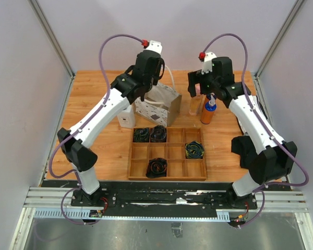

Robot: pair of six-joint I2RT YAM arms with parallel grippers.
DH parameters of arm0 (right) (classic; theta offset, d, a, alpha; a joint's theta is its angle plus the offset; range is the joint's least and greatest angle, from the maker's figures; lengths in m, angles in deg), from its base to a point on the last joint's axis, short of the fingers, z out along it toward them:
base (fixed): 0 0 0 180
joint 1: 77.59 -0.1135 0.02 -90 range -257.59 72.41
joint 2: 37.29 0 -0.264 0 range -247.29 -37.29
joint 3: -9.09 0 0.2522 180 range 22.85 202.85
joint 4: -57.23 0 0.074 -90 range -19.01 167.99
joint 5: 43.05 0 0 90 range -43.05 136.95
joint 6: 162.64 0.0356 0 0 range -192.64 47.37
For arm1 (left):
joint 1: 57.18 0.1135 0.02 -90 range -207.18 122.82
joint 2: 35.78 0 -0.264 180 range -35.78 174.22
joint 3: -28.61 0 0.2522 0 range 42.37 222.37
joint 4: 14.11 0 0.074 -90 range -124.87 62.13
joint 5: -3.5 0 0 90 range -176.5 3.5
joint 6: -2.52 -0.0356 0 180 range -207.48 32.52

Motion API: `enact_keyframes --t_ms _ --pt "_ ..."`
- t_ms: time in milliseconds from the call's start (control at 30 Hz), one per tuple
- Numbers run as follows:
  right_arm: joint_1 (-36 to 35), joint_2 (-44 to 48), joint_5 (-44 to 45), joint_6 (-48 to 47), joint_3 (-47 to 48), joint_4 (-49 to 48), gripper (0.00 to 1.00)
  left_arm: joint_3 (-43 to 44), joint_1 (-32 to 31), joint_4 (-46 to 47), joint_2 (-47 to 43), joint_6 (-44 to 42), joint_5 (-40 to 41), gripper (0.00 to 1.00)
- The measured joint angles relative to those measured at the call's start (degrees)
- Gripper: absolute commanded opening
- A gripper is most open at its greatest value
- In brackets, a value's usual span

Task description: Take the personal care products out of the canvas bag

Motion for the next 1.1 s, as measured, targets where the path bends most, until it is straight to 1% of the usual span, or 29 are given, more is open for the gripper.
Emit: enact_keyframes --t_ms 167,267,367,433,567,633,833,1000,1100 --pt "-3.87 0.07 -0.09 -0.48 0.63 0.0 0.96 0.2 0.35 3.96 -4.72 -3.32 8.96 0.0" --pt "-5.03 0.07 -0.09 -0.5 0.63 0.0 0.96 0.2 2.16 6.69 -5.99 -4.17 13.35 0.0" --pt "-6.43 0.07 0.13 -0.55 0.63 0.0 0.96 0.0 6.82 7.15 -6.21 -2.43 15.26 0.0" --pt "-7.67 0.04 0.33 -0.7 0.63 0.0 0.96 -1.46 10.62 7.08 -6.27 -0.13 15.08 0.0" --pt "-10.49 -1.18 0.44 -1.27 2.47 0.72 0.96 -8.13 17.73 6.51 -6.56 4.94 12.9 0.0" --pt "-11.69 -2.29 0.5 -1.4 3.85 1.09 0.96 -11.74 19.85 5.86 -6.56 6.97 11.02 0.0" --pt "-14.88 -3.32 1.25 -1.49 4.44 2.25 0.97 -21.9 22.51 6.45 -6.56 12.41 2.91 0.0" --pt "-16.57 -2.82 2.58 -1.46 2.51 2.12 0.99 -25.18 24.57 7.37 -6.54 16.17 -4.17 0.01" --pt "-16.85 -2.36 3.08 -1.42 0.09 2.21 0.98 -26.97 25.31 9.49 -6.56 17.51 -6.78 0.01"
